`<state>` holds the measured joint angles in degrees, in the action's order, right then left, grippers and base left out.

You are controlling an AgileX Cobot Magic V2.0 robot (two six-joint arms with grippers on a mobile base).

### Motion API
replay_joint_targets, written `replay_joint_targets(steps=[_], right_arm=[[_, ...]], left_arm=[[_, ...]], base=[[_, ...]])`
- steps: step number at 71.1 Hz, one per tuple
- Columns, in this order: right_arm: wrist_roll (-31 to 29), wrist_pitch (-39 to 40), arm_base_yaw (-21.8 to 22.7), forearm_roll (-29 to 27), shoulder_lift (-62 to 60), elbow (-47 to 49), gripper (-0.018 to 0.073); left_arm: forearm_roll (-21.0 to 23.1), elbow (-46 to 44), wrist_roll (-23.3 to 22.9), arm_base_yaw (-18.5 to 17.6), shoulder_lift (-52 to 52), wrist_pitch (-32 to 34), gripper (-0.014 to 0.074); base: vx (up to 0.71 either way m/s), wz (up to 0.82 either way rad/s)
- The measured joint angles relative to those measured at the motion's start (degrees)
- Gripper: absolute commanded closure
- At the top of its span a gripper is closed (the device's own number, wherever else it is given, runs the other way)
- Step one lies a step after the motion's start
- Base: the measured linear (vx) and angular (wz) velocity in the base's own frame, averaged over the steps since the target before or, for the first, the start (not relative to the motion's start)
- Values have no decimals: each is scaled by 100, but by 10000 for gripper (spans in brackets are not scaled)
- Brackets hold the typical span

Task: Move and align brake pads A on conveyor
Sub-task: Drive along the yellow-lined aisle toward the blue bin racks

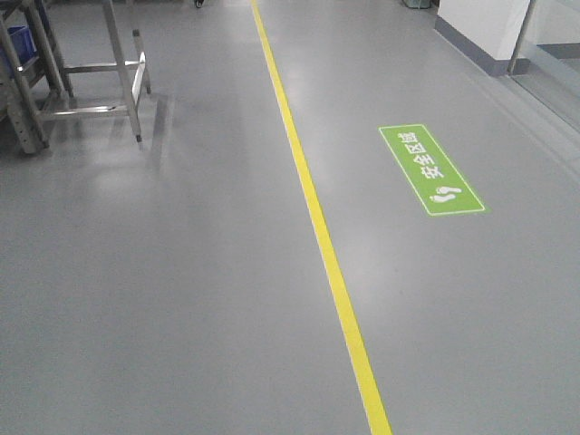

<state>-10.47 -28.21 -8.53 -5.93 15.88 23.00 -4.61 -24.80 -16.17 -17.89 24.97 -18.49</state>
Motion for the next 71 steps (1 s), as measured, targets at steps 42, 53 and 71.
replay_joint_targets(steps=[42, 53, 71], right_arm=[[0, 0, 0, 0, 0, 0, 568], [0, 0, 0, 0, 0, 0, 568], [0, 0, 0, 0, 0, 0, 568]], left_arm=[[0, 0, 0, 0, 0, 0, 603], [0, 0, 0, 0, 0, 0, 603], [0, 0, 0, 0, 0, 0, 603]], base=[[68, -4], [74, 8], [75, 12]])
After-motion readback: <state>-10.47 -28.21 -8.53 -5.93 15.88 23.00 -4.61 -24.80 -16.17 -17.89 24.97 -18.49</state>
